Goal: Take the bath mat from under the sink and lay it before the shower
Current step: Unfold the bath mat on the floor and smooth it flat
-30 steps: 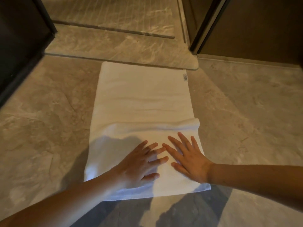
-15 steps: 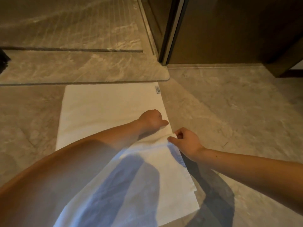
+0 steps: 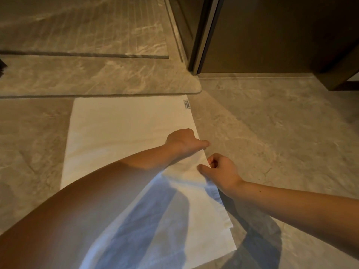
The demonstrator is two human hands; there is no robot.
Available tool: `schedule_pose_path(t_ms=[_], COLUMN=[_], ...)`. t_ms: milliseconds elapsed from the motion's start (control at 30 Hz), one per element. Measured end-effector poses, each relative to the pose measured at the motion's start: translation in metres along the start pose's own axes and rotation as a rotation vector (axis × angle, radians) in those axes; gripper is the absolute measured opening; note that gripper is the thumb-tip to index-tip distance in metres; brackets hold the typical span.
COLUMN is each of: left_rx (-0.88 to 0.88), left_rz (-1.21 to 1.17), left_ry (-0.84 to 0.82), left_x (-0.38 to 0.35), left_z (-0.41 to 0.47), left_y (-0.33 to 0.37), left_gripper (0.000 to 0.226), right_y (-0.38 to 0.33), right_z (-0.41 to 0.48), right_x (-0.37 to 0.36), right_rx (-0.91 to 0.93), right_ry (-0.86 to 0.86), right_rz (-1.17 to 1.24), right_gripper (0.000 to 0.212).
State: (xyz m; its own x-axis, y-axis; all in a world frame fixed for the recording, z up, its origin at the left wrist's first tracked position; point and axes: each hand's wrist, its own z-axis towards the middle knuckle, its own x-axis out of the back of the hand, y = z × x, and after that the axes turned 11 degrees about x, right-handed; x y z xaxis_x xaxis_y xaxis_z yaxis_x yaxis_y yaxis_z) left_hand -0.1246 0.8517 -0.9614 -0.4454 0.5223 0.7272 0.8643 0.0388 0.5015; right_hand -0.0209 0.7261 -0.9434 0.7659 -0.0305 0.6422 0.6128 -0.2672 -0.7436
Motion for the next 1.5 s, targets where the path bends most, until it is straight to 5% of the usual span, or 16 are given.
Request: schedule_pose_path(t_ms=[200,667,1067,1300,1500], left_rx=[0.03,-0.021,-0.04,-0.203,-0.326], left_rz=[0.148,-0.101,-0.043,-0.081,-0.298], left_ry=[0.019,0.115,0.124,0.223,0.063], left_x=[-0.007,-0.011,-0.011,-0.016,-0.009], left_z=[-0.006,-0.012,-0.014,-0.015,-0.012], left_y=[0.009,-0.012,-0.01,-0.023,-0.036], left_gripper=[0.037,0.037,0.035,0.038,0.05], right_y=[0.003,0.005,0.003,0.006,0.0], right_z=[-0.011,-0.014,-0.014,-0.014,-0.021], right_x=[-0.005,-0.001,0.0,-0.002,0.002], right_rx=[0.027,0.018,-0.003,-0.026,0.009], right_ry=[0.021,-0.001,-0.008,-0.004,-0.123], right_rz=[0.027,0.073,0.077,0.124,0.134], right_gripper=[0.023,0.02,0.018,0.019,0.016])
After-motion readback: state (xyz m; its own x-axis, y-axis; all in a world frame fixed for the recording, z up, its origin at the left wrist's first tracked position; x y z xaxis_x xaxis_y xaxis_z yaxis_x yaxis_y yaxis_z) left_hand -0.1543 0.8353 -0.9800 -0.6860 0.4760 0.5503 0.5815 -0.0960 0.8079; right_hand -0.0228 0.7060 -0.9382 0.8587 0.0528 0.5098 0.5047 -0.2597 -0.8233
